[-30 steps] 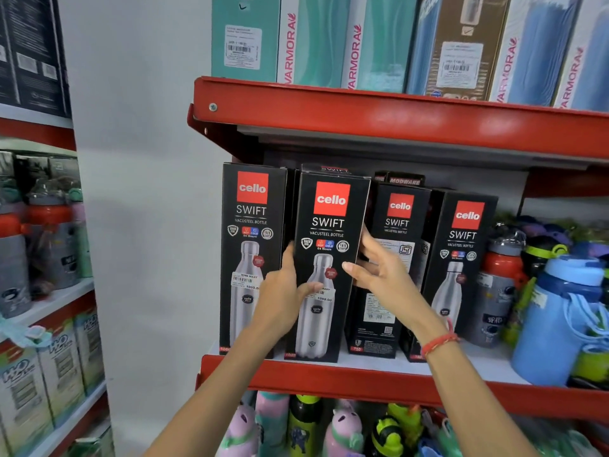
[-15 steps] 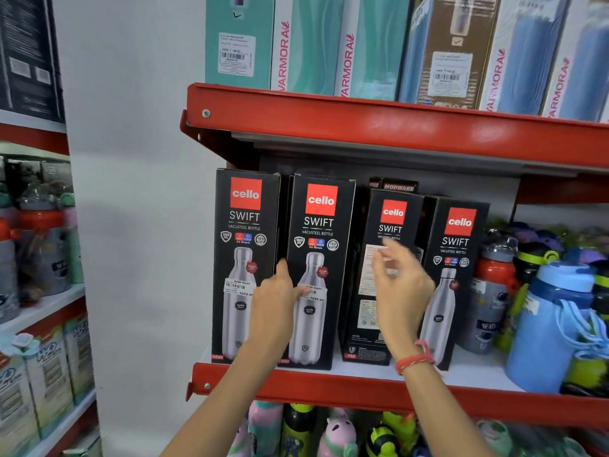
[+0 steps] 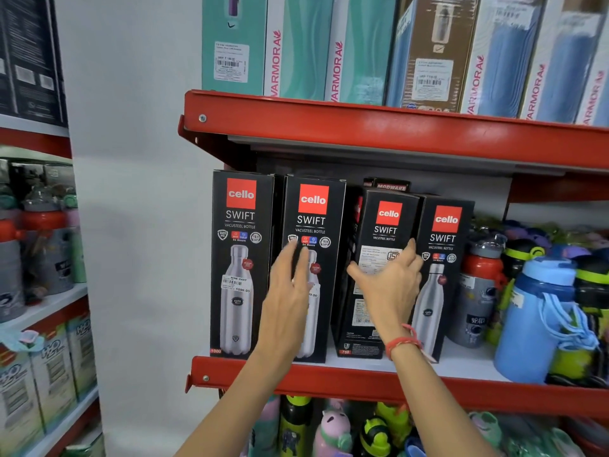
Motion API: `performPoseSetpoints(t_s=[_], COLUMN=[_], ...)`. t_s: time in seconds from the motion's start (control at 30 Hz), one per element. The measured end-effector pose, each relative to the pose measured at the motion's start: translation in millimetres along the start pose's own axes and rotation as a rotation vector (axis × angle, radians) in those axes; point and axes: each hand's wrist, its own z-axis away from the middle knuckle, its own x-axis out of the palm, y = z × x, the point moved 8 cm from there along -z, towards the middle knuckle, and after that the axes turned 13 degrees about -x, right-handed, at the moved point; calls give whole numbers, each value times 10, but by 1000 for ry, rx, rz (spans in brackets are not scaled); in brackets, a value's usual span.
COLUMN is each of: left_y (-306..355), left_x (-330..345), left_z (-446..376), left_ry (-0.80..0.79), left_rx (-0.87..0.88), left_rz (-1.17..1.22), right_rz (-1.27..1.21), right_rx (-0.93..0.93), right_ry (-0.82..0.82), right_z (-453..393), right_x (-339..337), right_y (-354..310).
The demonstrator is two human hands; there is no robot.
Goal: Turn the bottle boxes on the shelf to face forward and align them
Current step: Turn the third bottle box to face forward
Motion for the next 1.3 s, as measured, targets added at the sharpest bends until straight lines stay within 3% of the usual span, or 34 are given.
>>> performPoseSetpoints(t_s=[0.13,0.27,0.4,0.53,0.83,1.0,1.3], left_y=[182,247,313,506,550,474,467], left_x=[92,238,107,-37,88,358,667], left_z=[-4,-22,-83,-49,63,28,24], left_ry=[-110,-361,-452,-679,-502,-420,-464], left_rx=[44,-96,-161,-164,-259,-325,-438], left_rz=[95,238,456,763,729,553,460], right_rz=[-198,-376,-553,-697,-663,-667,-642], right_rx=[-40,-189,-314,-363,-287,-202,-97], right_ry=[-5,-21,-115,-264,-606,-555,-495], right_z=[198,280,182,31,-215,-288,-223], right_x=[-237,-519,-845,-1026,-747,-558,-167], right_y=[71,90,-20,-109,-13,90,294])
